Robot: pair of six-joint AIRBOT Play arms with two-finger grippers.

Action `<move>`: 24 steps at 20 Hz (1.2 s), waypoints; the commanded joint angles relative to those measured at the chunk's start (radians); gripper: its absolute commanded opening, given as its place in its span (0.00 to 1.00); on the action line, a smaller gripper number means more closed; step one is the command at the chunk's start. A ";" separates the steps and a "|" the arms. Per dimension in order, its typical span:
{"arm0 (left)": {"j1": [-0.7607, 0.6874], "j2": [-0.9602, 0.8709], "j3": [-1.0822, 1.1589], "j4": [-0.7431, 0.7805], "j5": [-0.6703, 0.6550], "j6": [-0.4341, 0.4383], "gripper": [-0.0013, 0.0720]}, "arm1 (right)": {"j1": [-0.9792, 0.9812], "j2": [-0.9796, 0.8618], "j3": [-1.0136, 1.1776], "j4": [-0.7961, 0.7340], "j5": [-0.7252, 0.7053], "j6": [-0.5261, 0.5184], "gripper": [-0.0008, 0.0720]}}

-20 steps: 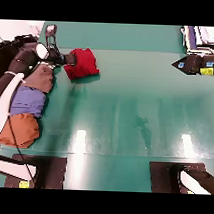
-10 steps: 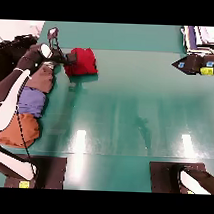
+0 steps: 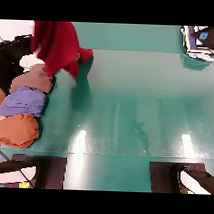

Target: Fold the shirts.

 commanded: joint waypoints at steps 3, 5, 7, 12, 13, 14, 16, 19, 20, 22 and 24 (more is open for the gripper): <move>-0.226 0.111 -0.032 0.003 -0.264 0.024 0.05 | 0.001 0.001 0.138 0.000 0.029 0.000 0.03; -0.356 0.109 -0.155 0.002 -0.246 0.024 0.05 | 0.001 0.003 0.156 0.000 0.067 0.000 0.03; -0.475 0.109 -0.301 -0.008 -0.175 0.024 0.20 | 0.001 0.008 0.155 -0.001 0.105 0.000 0.03; -0.472 0.117 -0.366 0.169 -0.074 0.020 0.86 | 0.001 0.066 0.074 -0.003 0.099 0.000 0.03; -0.417 0.117 -0.360 0.208 -0.093 0.011 0.86 | 0.000 0.078 0.053 -0.002 0.092 0.000 0.03; -0.344 0.112 -0.360 0.225 -0.124 -0.006 0.86 | 0.001 0.093 0.027 -0.002 0.082 0.000 0.03; -0.186 0.093 -0.388 0.216 -0.161 -0.038 0.86 | 0.001 0.121 -0.022 -0.001 0.057 0.000 0.03; 0.018 0.042 -0.516 0.098 -0.120 -0.055 0.86 | 0.001 0.154 -0.104 -0.001 0.031 0.000 0.03; 0.060 0.014 -0.562 0.051 -0.112 -0.048 0.86 | 0.001 0.163 -0.131 -0.001 0.031 0.000 0.03; 0.110 -0.062 -0.628 -0.009 -0.097 0.002 0.86 | 0.001 0.169 -0.177 0.000 0.026 0.000 0.03; 0.139 -0.158 -0.635 -0.011 -0.091 0.007 0.86 | 0.001 0.169 -0.212 0.000 0.025 0.000 0.03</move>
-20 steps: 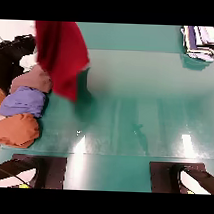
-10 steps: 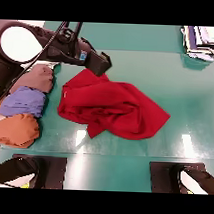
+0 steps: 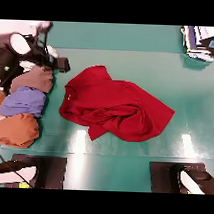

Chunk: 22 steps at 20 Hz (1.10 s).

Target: Fold the shirts.

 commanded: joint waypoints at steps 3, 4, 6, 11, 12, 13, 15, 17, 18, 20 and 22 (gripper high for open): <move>0.100 -0.208 -0.049 -0.139 0.098 0.076 0.86 | 0.001 0.010 -0.098 0.002 -0.010 0.000 0.03; 0.100 -0.232 -0.049 -0.168 0.126 0.106 0.86 | 0.001 0.010 -0.113 0.002 -0.009 0.000 0.03; 0.100 -0.270 -0.049 -0.225 0.167 0.143 0.86 | 0.001 0.010 -0.133 0.002 -0.007 0.000 0.03; 0.100 -0.297 -0.049 -0.254 0.192 0.157 0.86 | 0.000 0.009 -0.142 -0.002 -0.011 0.000 0.03; 0.100 -0.297 -0.049 -0.263 0.189 0.163 0.86 | 0.000 0.007 -0.142 -0.002 -0.011 0.000 0.03; 0.100 -0.297 -0.049 -0.283 0.183 0.185 0.86 | 0.000 0.000 -0.142 -0.001 -0.009 0.000 0.03; 0.090 -0.297 -0.049 -0.313 0.168 0.235 0.45 | 0.000 -0.020 -0.142 -0.001 0.005 0.000 0.03; 0.074 -0.297 -0.049 -0.312 0.161 0.261 0.34 | 0.000 -0.047 -0.142 -0.001 0.032 0.001 0.03; 0.068 -0.297 -0.049 -0.314 0.161 0.260 0.31 | -0.003 -0.057 -0.142 -0.002 0.044 0.001 0.03; 0.075 -0.294 -0.037 -0.314 0.141 0.259 0.05 | -0.039 -0.071 -0.142 -0.003 0.072 0.001 0.03; 0.102 -0.294 0.031 -0.314 0.066 0.258 0.05 | -0.117 -0.083 -0.142 -0.011 0.134 0.001 0.03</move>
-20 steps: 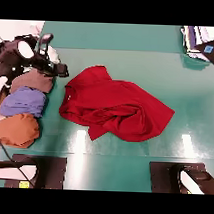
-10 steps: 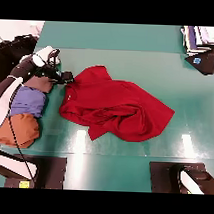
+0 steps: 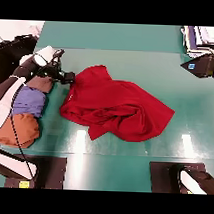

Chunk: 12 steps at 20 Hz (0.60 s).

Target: Fold the shirts.

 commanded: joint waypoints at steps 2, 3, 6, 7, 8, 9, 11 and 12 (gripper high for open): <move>0.044 0.001 0.145 -0.006 -0.139 0.004 0.05 | -0.161 -0.035 -0.002 -0.101 0.179 0.040 0.05; 0.052 0.001 0.198 -0.007 -0.170 0.005 0.05 | -0.209 -0.044 -0.017 -0.160 0.220 0.059 0.20; 0.049 0.001 0.314 -0.015 -0.206 0.005 0.05 | -0.348 -0.047 -0.183 -0.185 0.211 0.061 0.55; 0.047 0.001 0.333 -0.029 -0.202 0.005 0.05 | -0.393 -0.047 -0.266 -0.173 0.182 0.060 0.55; 0.043 0.001 0.346 -0.037 -0.196 0.004 0.05 | -0.425 -0.047 -0.347 -0.162 0.143 0.060 0.55; 0.042 0.001 0.350 -0.039 -0.195 0.004 0.05 | -0.448 -0.048 -0.435 -0.135 0.093 0.058 0.54; 0.040 0.001 0.349 -0.041 -0.195 -0.002 0.05 | -0.461 -0.066 -0.579 -0.026 0.002 -0.004 0.54; 0.040 0.001 0.349 -0.041 -0.192 -0.015 0.05 | -0.449 -0.094 -0.623 0.022 -0.031 -0.026 0.54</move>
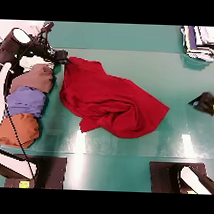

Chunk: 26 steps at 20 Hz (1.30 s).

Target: Fold the shirts.

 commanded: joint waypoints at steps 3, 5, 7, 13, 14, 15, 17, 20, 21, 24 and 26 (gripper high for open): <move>-0.002 0.000 0.021 -0.010 -0.003 -0.028 0.05 | 0.062 -0.157 -0.227 0.202 -0.209 -0.098 0.54; -0.002 0.000 0.021 -0.010 -0.004 -0.034 0.05 | 0.141 -0.238 -0.207 0.210 -0.277 -0.101 0.54; -0.002 0.000 0.021 -0.010 -0.014 -0.047 0.05 | 0.205 -0.307 -0.159 0.210 -0.317 -0.101 0.54; -0.002 0.005 0.022 -0.009 -0.056 -0.079 0.05 | 0.286 -0.388 -0.043 0.195 -0.364 -0.101 0.16; -0.002 0.015 0.022 -0.009 -0.058 -0.081 0.05 | 0.286 -0.388 -0.030 0.195 -0.362 -0.101 0.03; -0.002 0.032 0.023 -0.005 -0.051 -0.086 0.05 | 0.286 -0.388 -0.016 0.194 -0.355 -0.101 0.03; -0.002 0.091 0.024 0.011 -0.024 -0.108 0.05 | 0.286 -0.360 0.030 0.195 -0.339 -0.113 0.03; 0.002 0.254 0.051 0.066 0.021 -0.106 0.05 | 0.284 -0.226 0.182 0.195 -0.328 -0.116 0.03; 0.002 0.315 0.075 0.080 0.024 -0.103 0.05 | 0.279 -0.174 0.252 0.195 -0.328 -0.116 0.03; 0.002 0.504 0.186 0.091 0.028 -0.102 0.05 | 0.252 -0.020 0.518 0.194 -0.325 -0.121 0.03; 0.002 0.613 0.269 0.091 0.028 -0.102 0.05 | 0.228 0.060 0.690 0.193 -0.312 -0.145 0.03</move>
